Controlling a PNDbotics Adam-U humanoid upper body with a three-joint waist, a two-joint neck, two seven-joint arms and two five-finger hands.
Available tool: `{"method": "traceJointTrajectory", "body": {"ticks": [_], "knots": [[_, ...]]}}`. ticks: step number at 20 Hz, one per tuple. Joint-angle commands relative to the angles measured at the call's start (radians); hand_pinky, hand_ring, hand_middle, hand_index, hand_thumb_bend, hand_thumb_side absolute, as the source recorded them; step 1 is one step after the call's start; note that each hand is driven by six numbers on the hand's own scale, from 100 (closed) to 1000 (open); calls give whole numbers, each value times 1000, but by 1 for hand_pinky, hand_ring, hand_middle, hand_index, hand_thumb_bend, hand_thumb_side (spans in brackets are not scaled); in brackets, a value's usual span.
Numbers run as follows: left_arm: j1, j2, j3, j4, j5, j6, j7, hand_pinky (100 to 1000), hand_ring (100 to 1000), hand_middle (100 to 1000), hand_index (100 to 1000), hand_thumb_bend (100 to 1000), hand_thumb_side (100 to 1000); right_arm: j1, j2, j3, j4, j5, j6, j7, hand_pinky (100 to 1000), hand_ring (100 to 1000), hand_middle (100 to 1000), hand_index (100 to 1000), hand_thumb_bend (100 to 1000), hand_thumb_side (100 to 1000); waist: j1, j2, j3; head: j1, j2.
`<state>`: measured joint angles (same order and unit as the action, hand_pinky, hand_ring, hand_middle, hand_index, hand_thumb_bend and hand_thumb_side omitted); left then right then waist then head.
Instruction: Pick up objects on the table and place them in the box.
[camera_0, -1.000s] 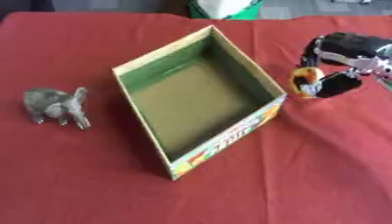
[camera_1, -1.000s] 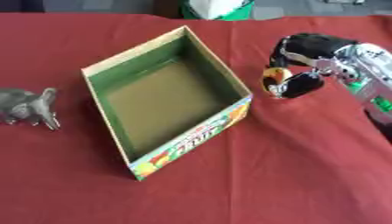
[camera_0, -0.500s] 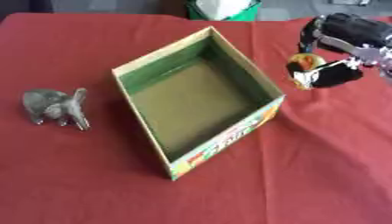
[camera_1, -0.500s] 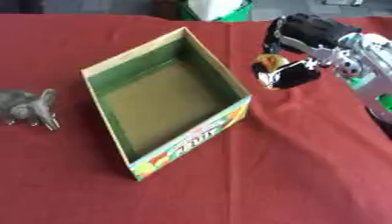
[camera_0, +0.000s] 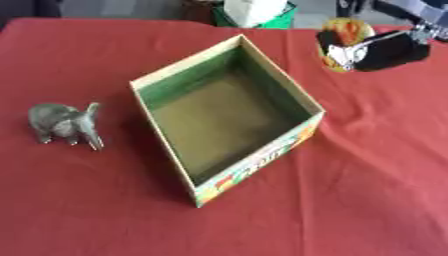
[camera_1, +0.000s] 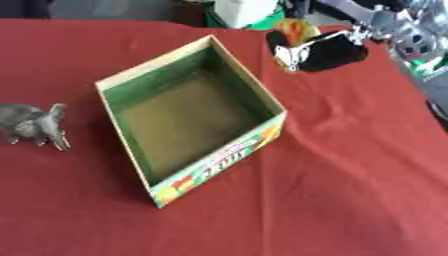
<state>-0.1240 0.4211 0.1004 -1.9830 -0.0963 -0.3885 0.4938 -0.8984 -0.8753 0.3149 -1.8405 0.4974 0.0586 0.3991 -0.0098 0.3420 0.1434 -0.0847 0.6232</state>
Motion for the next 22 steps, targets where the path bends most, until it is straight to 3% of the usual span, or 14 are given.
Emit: {"method": "traceJointTrajectory", "body": {"ticks": [1, 9, 22], "knots": [[-3, 22, 1, -17, 10, 1, -3, 645, 632, 695, 794, 100, 831, -44, -4, -4, -36, -31, 16, 15, 565, 582, 415, 408, 100, 408, 0, -26, 2, 0, -4], [-8, 23, -3, -17, 28, 0, -12, 642, 630, 694, 793, 100, 826, -135, 122, 47, -17, -70, 33, 76, 568, 581, 411, 410, 100, 402, 3, -34, 15, -13, -1], [-24, 17, -13, -17, 38, -2, -24, 640, 628, 694, 793, 100, 828, -158, 281, 129, 114, -56, 25, 143, 565, 577, 402, 409, 100, 404, 7, -24, 38, -30, -7]]}}
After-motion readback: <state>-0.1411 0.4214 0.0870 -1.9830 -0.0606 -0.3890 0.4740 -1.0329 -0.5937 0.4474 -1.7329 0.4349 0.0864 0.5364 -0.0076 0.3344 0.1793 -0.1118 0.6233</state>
